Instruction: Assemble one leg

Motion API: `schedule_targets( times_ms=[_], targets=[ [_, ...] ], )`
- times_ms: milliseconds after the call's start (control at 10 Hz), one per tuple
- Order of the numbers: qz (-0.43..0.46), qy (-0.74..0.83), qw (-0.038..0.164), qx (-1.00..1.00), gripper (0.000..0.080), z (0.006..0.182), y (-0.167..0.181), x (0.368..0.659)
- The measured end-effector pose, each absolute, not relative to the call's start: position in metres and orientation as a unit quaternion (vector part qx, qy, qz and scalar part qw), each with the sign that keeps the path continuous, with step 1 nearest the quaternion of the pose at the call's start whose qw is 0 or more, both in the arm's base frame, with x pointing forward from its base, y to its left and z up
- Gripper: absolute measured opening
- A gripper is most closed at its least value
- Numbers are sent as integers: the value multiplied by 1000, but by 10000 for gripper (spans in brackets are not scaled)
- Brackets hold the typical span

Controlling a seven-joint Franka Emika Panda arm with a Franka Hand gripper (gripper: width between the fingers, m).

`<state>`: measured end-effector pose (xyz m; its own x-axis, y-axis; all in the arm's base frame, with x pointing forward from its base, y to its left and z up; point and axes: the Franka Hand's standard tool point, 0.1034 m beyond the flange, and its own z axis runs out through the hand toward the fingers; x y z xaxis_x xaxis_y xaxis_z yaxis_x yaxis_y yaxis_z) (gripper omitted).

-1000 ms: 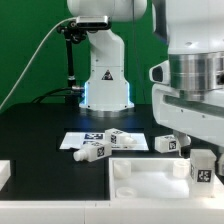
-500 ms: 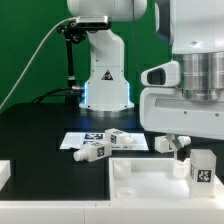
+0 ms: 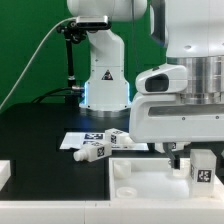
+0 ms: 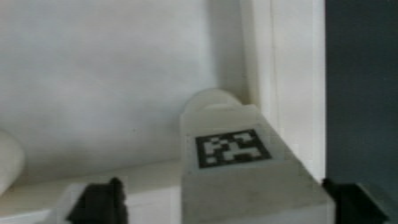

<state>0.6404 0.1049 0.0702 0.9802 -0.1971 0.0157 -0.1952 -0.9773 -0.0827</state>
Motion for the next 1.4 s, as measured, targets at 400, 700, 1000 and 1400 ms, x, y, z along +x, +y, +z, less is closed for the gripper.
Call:
schedule_targets(
  times_ms=[400,700,1000,1400],
  targets=[
    [-9,285,42,-958,284,69,109,641],
    [1,501,45,-865,284,70,110,641],
    [12,701,64,-711,284,69,115,641],
    [16,801,78,-593,285,69,114,641]
  ],
)
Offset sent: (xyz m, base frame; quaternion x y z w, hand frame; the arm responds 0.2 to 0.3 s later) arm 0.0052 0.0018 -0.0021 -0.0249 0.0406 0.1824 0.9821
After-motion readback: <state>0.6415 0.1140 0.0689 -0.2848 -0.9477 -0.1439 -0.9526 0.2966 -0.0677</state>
